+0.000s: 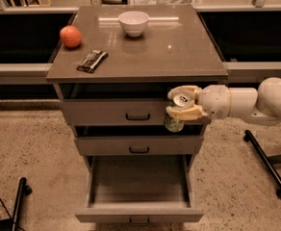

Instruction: Place green can into bottom drawer

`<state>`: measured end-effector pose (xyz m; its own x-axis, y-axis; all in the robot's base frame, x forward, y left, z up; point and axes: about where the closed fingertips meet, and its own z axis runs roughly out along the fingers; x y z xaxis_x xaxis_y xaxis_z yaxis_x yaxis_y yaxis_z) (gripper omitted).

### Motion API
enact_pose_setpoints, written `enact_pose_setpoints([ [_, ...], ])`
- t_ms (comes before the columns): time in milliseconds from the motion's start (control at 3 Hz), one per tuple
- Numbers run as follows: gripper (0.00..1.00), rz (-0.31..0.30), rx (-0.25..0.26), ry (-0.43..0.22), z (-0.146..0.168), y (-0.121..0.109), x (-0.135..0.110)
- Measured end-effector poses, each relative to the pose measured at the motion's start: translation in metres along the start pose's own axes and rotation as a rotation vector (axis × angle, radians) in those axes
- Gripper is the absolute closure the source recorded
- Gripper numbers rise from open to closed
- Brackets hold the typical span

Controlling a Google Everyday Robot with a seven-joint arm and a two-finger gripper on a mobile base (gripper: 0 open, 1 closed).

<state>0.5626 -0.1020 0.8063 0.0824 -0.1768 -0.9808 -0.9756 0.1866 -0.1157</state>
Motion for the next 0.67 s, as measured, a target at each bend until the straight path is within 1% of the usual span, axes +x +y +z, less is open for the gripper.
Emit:
enact_pose_setpoints([
  [333,1.0,-0.014,0.048,-0.004,0.011,-0.004,0.028],
  [667,1.0,-0.029,0.114,0.048,0.021,0.007,0.129],
])
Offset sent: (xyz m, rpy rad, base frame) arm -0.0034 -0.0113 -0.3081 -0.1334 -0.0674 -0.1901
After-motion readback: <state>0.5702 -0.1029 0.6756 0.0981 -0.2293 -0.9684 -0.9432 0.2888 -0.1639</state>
